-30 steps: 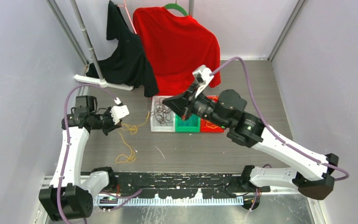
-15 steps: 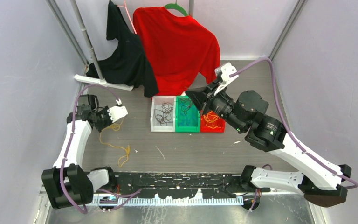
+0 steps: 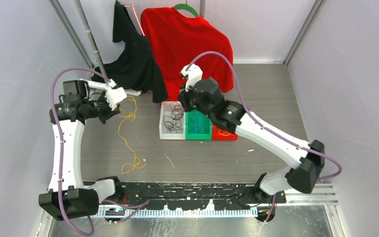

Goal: Untangle the cables

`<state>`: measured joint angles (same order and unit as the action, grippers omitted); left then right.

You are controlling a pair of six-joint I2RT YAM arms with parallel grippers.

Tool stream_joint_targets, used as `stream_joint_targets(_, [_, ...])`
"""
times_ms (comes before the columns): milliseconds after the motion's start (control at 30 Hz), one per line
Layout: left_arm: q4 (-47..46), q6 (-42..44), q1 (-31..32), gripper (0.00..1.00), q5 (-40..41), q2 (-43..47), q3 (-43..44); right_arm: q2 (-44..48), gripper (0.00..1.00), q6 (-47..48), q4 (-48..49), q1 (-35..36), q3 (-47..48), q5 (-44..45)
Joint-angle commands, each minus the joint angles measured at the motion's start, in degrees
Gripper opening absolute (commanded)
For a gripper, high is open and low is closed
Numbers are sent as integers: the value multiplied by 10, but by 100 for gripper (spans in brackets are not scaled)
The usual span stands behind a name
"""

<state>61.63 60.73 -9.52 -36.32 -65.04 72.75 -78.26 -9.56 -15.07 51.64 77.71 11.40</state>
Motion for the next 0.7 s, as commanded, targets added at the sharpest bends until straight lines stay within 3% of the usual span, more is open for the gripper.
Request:
stream_joint_targets(0, [51,-59,-2,0,-106,22,75,-62,1,5,39,-18,48,-9])
stream_joint_targets(567, [46,-116,20,0,-225,85,152,-229,1,-21,51,-36,73,-40])
stream_joint_targets(600, [39,-130,21,0,-230,89,153,-234,6,-24,46,-36,76,-43])
stream_joint_targets(667, [22,-147,20,0,-237,98,153,-232,39,-29,36,-36,79,-47])
